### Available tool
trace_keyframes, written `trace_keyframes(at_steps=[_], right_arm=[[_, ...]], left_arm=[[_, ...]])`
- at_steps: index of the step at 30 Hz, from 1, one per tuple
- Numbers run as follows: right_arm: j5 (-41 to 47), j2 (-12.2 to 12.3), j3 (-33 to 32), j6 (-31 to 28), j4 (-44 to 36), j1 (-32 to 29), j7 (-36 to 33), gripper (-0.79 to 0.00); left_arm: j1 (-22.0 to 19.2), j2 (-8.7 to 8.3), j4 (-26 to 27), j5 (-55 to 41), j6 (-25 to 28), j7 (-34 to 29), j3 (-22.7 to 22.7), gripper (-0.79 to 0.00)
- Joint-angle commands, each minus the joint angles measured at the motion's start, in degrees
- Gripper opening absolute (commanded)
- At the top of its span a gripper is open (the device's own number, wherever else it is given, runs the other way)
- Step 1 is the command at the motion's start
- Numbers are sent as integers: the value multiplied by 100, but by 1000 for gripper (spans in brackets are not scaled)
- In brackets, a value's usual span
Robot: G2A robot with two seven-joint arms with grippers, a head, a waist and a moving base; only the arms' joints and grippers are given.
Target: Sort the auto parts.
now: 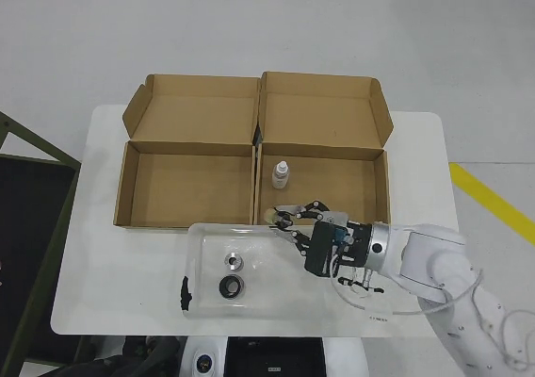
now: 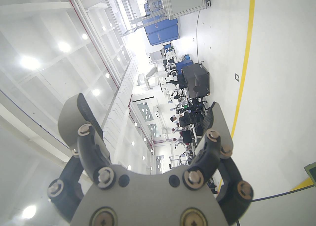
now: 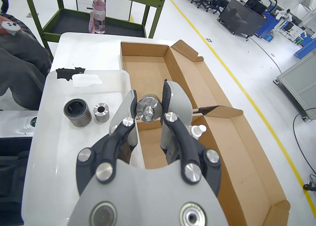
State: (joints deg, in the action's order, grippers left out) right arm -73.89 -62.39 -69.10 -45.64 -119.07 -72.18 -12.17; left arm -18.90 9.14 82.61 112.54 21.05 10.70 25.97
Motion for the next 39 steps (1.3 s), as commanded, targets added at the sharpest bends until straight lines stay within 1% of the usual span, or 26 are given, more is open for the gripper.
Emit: trace_keyframes(at_steps=[1, 4, 10, 18, 22, 25, 28, 33, 39], right_arm=[[227, 5, -78, -7, 86, 18, 42, -785], [501, 19, -260, 56, 168, 54, 13, -785], [761, 50, -527, 112, 413, 153, -122, -785], [929, 54, -497, 202, 885, 441, -416, -785], [896, 50, -334, 104, 1101, 661, -662, -785], [982, 35, -125, -146, 1321, 886, -746, -785], [950, 14, 78, -206, 1504, 1099, -900, -785], [759, -19, 348, -93, 1905, 1418, -1291, -785], [890, -67, 603, -59, 2484, 1707, -1447, -785]], left_arm=[[0, 0, 0, 0, 0, 0, 0, 0], [0, 0, 0, 0, 0, 0, 0, 0], [0, 0, 0, 0, 0, 0, 0, 0], [0, 0, 0, 0, 0, 0, 0, 0], [0, 0, 0, 0, 0, 0, 0, 0], [0, 0, 0, 0, 0, 0, 0, 0], [0, 0, 0, 0, 0, 0, 0, 0], [0, 0, 0, 0, 0, 0, 0, 0], [0, 0, 0, 0, 0, 0, 0, 0]])
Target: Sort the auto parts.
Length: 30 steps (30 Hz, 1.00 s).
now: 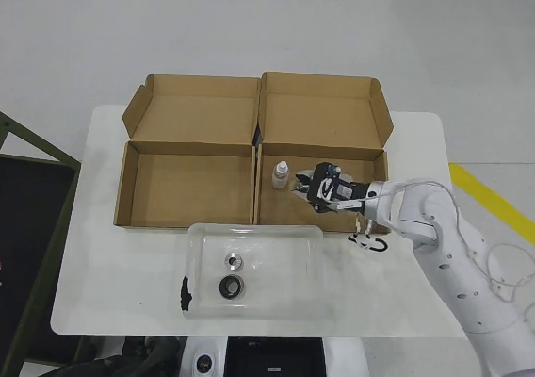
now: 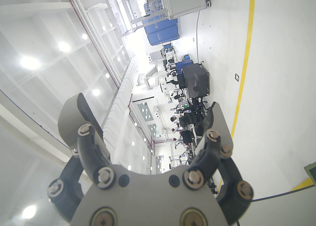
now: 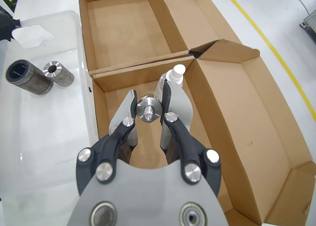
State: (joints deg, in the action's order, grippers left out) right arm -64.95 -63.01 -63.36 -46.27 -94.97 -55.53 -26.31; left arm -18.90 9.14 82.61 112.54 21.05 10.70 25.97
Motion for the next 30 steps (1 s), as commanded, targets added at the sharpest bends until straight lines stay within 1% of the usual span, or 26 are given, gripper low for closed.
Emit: trace_keyframes(at_steps=[1, 16, 28, 30], right_arm=[[-26, -11, 62, 33, 157, 85, -80, -785], [-412, -163, 714, 431, 1003, 752, -663, -785], [-584, -291, 1094, 687, 1476, 1020, -685, -785], [-580, -306, 1127, 695, 1516, 1047, -664, -754]], left_arm=[[0, 0, 0, 0, 0, 0, 0, 0], [0, 0, 0, 0, 0, 0, 0, 0], [0, 0, 0, 0, 0, 0, 0, 0], [0, 0, 0, 0, 0, 0, 0, 0]])
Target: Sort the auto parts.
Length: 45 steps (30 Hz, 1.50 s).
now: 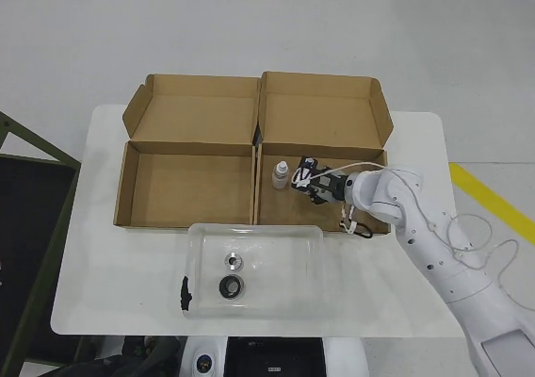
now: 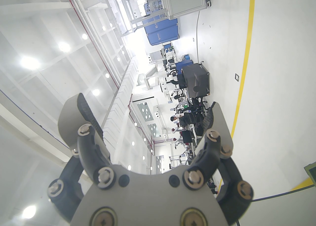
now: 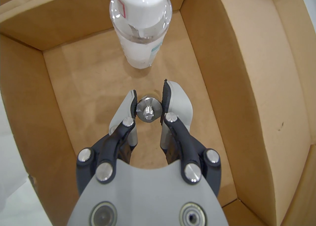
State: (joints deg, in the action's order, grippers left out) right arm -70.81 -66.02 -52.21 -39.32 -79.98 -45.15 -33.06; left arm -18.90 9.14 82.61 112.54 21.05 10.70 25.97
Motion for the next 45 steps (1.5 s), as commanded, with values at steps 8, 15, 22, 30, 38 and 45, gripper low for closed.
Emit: trace_keyframes(at_steps=[8, 15, 22, 30, 38, 45], right_arm=[[91, -39, 14, 56, 3, 61, 120, 0], [115, 76, -441, 80, -708, -233, 354, 0], [111, 234, -1066, 212, -1727, -918, 678, 0], [343, 334, -1486, 245, -2701, -1698, 1031, 0], [222, 361, -1348, 323, -3312, -2232, 899, 0], [17, 343, -1006, 343, -3545, -2407, 794, 0]], left_arm=[[0, 0, 0, 0, 0, 0, 0, 0], [0, 0, 0, 0, 0, 0, 0, 0], [0, 0, 0, 0, 0, 0, 0, 0], [0, 0, 0, 0, 0, 0, 0, 0], [0, 0, 0, 0, 0, 0, 0, 0], [0, 0, 0, 0, 0, 0, 0, 0]])
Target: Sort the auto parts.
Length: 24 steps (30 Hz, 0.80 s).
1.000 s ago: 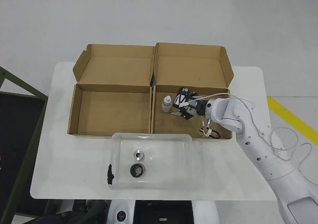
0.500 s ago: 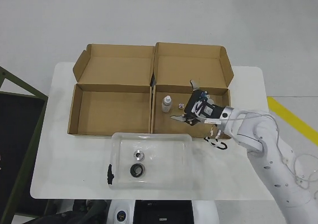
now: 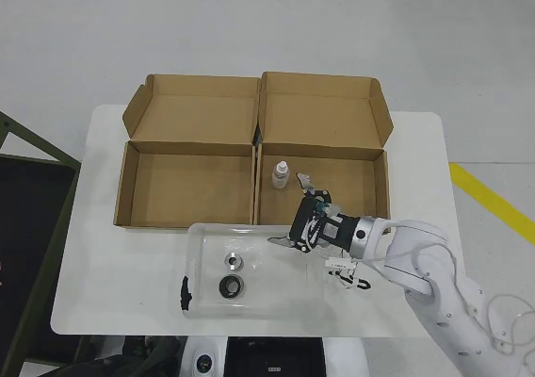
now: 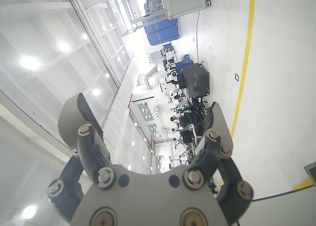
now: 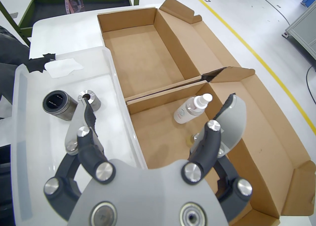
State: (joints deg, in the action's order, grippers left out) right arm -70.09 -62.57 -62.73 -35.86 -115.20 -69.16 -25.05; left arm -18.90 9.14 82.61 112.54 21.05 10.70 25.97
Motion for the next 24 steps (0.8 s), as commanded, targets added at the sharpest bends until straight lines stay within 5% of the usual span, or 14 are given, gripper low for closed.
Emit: trace_keyframes(at_steps=[1, 24], right_arm=[[-114, -8, 110, -4, -53, -19, -6, 0], [-1313, -268, 1737, -87, 210, 323, 177, 0]], left_arm=[[0, 0, 0, 0, 0, 0, 0, 0], [0, 0, 0, 0, 0, 0, 0, 0]])
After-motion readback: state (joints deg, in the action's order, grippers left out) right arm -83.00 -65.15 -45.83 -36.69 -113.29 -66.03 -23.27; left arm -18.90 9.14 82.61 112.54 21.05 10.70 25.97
